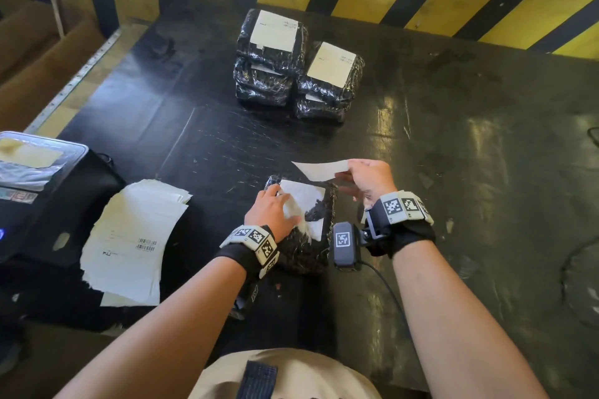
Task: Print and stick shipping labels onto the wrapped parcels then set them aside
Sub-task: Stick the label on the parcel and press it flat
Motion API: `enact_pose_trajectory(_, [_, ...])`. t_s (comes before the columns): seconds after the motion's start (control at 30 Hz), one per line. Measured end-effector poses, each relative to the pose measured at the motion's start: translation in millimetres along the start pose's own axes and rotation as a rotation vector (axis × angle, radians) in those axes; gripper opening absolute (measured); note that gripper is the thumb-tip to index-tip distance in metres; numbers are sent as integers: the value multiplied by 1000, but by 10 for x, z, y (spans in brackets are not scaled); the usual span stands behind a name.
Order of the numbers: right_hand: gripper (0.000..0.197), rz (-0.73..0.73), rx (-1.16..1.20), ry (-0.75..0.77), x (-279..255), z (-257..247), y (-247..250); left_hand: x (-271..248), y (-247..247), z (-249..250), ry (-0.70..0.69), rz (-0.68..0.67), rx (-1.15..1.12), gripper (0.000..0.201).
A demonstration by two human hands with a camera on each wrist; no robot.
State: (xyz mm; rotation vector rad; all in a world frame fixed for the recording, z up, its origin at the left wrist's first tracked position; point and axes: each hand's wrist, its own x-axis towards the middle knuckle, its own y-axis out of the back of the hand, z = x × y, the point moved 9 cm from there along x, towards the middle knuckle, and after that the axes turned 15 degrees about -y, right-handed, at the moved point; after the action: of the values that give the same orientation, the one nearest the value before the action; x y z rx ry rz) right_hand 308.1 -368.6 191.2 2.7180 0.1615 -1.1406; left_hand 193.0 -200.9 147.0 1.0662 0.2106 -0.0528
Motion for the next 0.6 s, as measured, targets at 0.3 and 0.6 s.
enact_pose_trajectory(0.3, [19,-42,20,148,-308,-697,259,20,5,21,-16,-8,22,55])
enact_pose_trajectory(0.6, [10,-13,-85,255,-430,-188,101,-13,445,-262,113,259,-615,32])
